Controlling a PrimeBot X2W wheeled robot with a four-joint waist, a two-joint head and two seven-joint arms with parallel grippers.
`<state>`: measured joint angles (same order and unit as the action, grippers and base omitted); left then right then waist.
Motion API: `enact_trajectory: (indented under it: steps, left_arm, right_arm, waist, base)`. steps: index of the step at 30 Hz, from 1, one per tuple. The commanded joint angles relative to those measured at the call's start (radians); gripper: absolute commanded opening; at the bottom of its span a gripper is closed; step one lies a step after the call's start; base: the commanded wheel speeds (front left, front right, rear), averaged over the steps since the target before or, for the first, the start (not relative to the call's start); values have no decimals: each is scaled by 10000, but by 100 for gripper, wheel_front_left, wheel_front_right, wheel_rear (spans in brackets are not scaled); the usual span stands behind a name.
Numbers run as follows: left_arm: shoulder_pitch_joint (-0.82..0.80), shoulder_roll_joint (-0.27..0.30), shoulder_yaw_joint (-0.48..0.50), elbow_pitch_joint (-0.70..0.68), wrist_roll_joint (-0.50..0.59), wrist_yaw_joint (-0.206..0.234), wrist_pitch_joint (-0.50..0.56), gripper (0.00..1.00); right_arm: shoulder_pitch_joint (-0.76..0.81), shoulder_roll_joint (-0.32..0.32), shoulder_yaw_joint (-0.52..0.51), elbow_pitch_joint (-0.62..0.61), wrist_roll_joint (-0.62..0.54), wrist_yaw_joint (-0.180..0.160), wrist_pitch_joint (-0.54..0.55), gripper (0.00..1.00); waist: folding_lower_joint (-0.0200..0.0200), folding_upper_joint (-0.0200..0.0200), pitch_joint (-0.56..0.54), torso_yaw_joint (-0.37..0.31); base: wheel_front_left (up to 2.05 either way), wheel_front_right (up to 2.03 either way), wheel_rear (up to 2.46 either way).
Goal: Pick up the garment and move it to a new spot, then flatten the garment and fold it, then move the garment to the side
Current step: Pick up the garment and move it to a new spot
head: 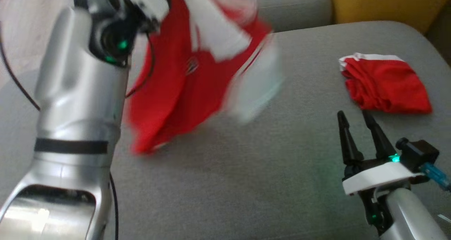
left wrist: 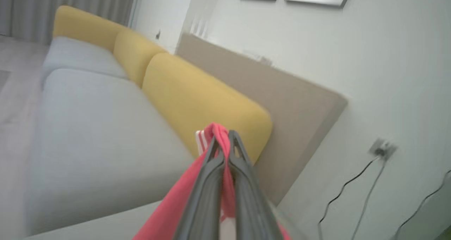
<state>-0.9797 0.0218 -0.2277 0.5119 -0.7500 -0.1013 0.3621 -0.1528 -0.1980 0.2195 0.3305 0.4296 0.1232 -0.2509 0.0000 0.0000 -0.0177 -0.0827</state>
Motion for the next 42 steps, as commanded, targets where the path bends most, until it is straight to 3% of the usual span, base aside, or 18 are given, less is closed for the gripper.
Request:
enact_trajectory:
  steps: [1, 6, 12, 17, 24, 29, 30, 32, 38, 42]
  left_arm:
    - [-824, 293, 189, -580, -568, 201, -400, 0]
    - [-933, 288, -466, -669, -1901, 995, -1518, 0]
    - [674, 555, -573, 29, -2103, 1061, -1834, 0]
    - [2541, 1600, -794, 720, -1469, 966, -2341, 0]
    - [3932, 3109, -692, 1919, -385, 1373, -3973, 0]
    - [4264, 3497, -596, 2694, -73, 1690, -4757, 0]
    - [4310, 3529, -577, 2828, -50, 1730, -4879, 7]
    - [4435, 3482, -574, 3074, -76, 1755, -4961, 100]
    - [4682, 3448, -796, 2808, 223, 1612, -5630, 100]
    - [4976, 3485, -963, 1395, 971, 1783, -6160, 100]
  right_arm:
    - [-307, -80, 86, -310, -80, 75, -108, 100]
    - [-226, -153, -201, -343, -75, 75, -108, 100]
    - [-49, -148, -386, -372, -70, 75, -109, 100]
    - [6, -169, -436, -403, -60, 75, -109, 100]
    - [-49, -310, -327, -434, -30, 75, -109, 100]
    - [-23, -422, -252, -374, 14, 75, -109, 100]
    - [-29, -442, -228, -362, 19, 75, -109, 100]
    - [-37, -454, -164, -327, 18, 75, -109, 100]
    - [28, -471, -105, -291, 43, 75, -109, 100]
    - [199, -519, -168, -293, 61, 75, -109, 100]
  waist:
    - [0, 0, -46, -306]
    - [0, 0, 2, -417]
    - [0, 0, 98, -298]
    - [0, 0, 203, -206]
    - [0, 0, 331, -140]
    - [0, 0, 300, -46]
    - [0, 0, 293, -27]
    - [0, 0, 253, -2]
    - [0, 0, 165, 80]
    - [0, 0, 81, 223]
  base:
    - [0, 0, 0]
    - [0, 0, 0]
    - [0, 0, 0]
    - [0, 0, 0]
    - [0, 0, 0]
    - [0, 0, 0]
    - [0, 0, 0]
    - [0, 0, 0]
    - [0, 0, 0]
    - [0, 0, 0]
